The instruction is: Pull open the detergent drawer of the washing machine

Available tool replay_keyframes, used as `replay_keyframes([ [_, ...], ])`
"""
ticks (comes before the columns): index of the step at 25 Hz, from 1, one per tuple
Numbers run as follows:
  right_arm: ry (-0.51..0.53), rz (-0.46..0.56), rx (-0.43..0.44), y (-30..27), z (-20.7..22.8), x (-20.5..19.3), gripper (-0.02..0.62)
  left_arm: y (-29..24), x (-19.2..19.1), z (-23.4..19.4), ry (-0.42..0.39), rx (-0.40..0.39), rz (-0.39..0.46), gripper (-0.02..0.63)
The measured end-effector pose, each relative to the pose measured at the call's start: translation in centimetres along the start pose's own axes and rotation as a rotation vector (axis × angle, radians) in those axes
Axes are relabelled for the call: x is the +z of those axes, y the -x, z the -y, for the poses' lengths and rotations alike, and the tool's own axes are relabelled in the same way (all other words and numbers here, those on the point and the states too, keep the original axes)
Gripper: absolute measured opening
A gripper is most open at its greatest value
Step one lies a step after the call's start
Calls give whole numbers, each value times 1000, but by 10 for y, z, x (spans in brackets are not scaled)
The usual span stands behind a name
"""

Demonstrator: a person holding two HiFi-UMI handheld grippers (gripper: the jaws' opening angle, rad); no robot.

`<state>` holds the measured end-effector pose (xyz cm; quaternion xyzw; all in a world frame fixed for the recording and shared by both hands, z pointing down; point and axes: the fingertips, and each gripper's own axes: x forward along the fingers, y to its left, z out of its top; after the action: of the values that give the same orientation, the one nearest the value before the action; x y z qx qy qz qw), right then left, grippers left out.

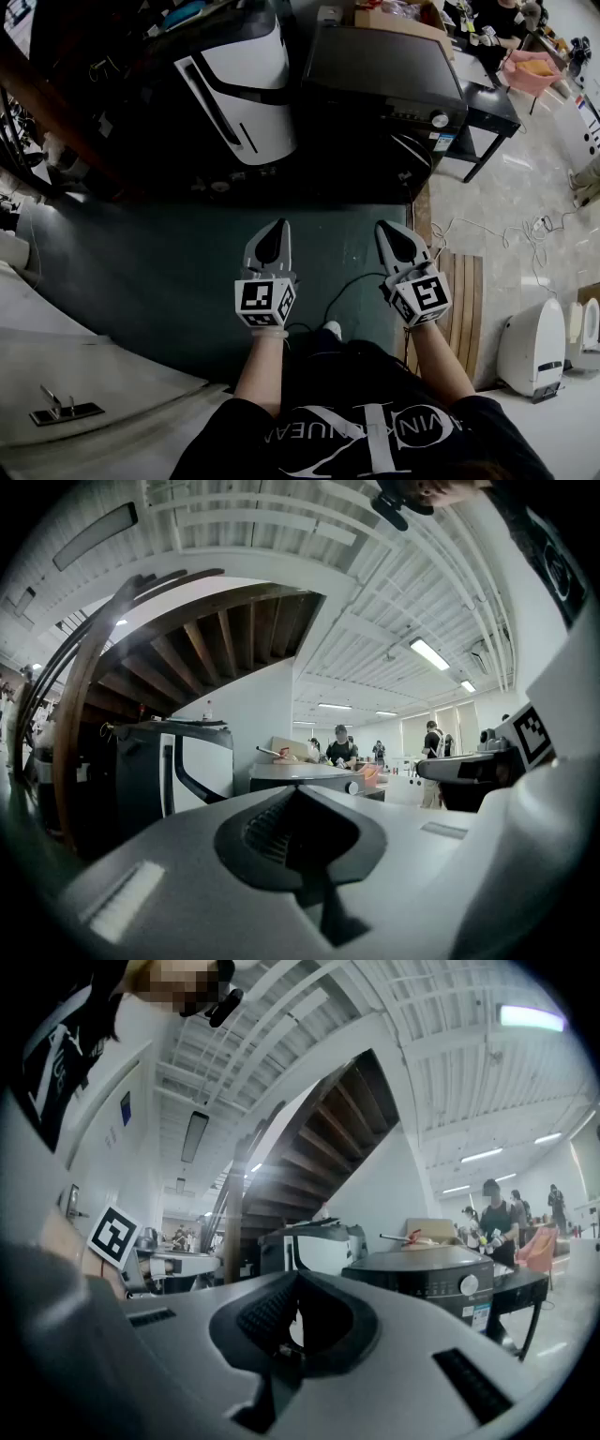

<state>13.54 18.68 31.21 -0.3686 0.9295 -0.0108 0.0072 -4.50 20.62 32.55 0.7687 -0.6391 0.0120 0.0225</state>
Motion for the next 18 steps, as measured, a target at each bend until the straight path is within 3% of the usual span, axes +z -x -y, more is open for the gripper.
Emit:
replay_keyframes([
  [18, -2, -18, -56, -43, 7, -11, 12, -38, -15, -29, 13, -58, -21, 9],
])
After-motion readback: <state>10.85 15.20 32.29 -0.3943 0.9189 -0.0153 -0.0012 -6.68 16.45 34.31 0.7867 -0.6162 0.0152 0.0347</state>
